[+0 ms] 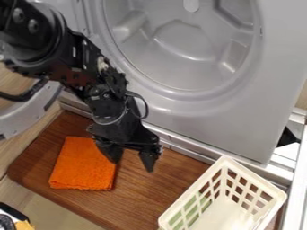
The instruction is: Move the white basket and hold up
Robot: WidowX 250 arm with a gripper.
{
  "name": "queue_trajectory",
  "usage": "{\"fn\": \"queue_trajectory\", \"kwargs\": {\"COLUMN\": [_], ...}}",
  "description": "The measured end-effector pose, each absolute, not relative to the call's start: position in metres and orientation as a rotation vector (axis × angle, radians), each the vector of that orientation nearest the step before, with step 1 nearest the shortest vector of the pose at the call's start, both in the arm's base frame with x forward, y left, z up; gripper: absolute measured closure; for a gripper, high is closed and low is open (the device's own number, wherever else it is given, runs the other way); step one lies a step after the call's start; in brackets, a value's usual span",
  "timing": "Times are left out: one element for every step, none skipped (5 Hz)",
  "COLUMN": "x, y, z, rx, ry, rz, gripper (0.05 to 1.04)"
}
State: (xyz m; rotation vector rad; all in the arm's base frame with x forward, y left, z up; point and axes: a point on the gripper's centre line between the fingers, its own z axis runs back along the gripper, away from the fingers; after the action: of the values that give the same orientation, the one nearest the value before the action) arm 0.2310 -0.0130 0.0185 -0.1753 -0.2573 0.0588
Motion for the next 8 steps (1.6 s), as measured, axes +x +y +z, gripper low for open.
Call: {"fn": "queue_trajectory", "kwargs": {"x": [0.233, 0.233, 0.237, 0.241, 0.246, 0.249, 0.252, 0.25], "y": [-0.034, -0.057, -0.072, -0.085, -0.092, -0.091, -0.095, -0.096], "z": [0.021, 0.012, -0.001, -0.015, -0.027, -0.031, -0.031, -0.031], "rx": [-0.24, -0.256, -0.23, -0.193, -0.156, -0.136, -0.129, -0.131], "ry": [-0.28, -0.249, -0.236, -0.222, -0.223, -0.235, -0.234, -0.217], "rz": [-0.015, -0.081, -0.119, -0.156, -0.162, -0.154, -0.166, -0.164], "gripper": [0.084, 0.084, 0.084, 0.139, 0.411, 0.716, 0.912, 0.977]}}
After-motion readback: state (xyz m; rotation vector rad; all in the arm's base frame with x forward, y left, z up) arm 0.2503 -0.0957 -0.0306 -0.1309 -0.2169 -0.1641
